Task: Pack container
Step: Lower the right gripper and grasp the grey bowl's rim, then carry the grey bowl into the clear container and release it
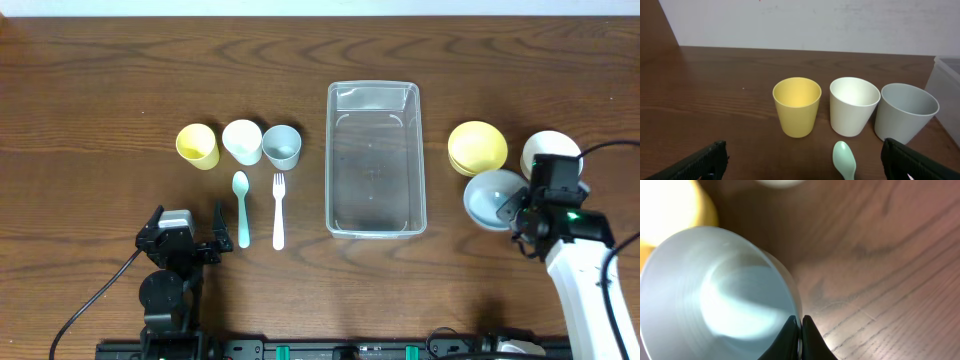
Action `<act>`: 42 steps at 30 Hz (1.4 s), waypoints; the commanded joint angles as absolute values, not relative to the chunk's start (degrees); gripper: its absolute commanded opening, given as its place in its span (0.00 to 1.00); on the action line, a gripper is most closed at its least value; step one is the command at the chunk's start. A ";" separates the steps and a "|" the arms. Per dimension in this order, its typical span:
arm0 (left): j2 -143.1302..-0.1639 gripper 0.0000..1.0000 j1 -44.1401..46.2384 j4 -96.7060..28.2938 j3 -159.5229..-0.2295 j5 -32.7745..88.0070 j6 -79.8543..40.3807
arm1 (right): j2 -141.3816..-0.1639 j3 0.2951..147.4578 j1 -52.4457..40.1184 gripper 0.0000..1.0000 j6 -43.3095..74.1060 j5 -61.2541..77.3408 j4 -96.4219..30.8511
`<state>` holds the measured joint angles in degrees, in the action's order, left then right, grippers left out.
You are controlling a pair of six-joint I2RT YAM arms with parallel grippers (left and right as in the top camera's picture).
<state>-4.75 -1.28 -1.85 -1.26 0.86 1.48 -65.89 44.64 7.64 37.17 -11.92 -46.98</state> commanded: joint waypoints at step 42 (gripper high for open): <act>-4.38 0.98 -1.04 -4.14 -0.27 -0.82 1.26 | -89.69 61.41 -15.38 0.03 33.26 15.70 -15.64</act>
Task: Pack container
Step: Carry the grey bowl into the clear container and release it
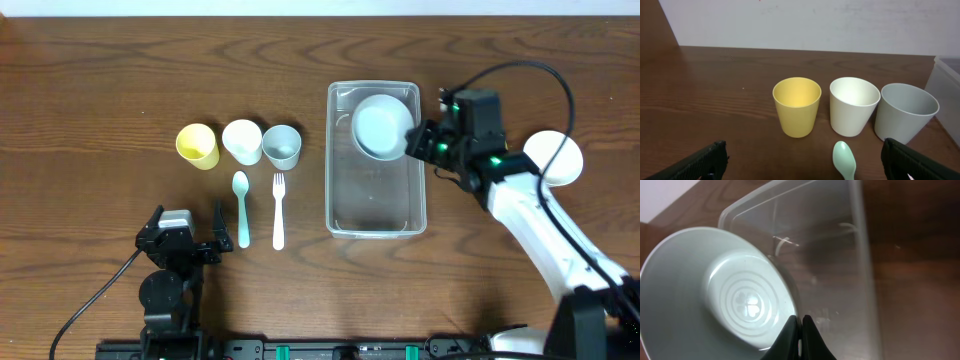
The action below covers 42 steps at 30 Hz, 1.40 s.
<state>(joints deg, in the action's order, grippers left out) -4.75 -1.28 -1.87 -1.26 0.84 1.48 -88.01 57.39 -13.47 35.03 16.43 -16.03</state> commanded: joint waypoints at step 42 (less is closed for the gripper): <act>-4.38 0.98 -1.04 -4.14 -0.27 -0.82 1.26 | -102.17 71.35 -21.39 0.03 32.73 -4.51 -24.62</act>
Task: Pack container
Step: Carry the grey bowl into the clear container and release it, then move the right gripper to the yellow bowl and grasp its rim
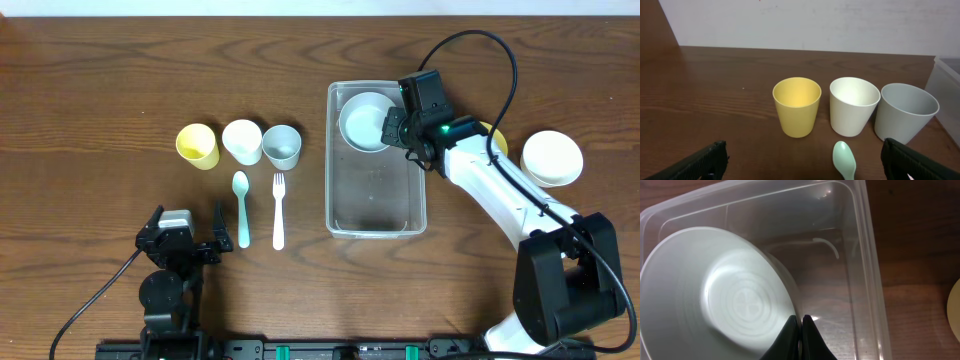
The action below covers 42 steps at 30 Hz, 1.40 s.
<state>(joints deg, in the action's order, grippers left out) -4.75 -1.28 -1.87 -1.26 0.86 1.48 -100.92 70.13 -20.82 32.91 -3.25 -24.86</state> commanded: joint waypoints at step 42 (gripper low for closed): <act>-4.38 0.98 -1.04 -4.14 -0.27 -0.84 1.26 | -95.46 96.31 -15.44 0.83 33.30 -5.19 -59.61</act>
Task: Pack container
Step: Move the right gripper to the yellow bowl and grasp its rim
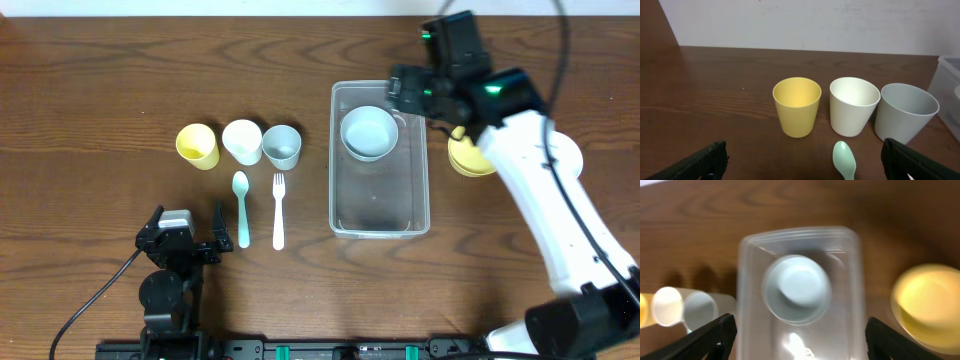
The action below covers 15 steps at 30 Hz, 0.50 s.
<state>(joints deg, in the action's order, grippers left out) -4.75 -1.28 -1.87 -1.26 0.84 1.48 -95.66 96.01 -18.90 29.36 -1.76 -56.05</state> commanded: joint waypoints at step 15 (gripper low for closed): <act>-4.38 0.98 -1.04 -4.14 -0.27 -0.82 1.26 | -96.18 73.32 -5.13 0.82 46.37 -7.49 -56.14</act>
<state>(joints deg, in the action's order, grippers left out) -4.75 -1.28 -1.89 -1.26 0.84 1.48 -95.64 77.19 -6.66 41.78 -6.46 -57.82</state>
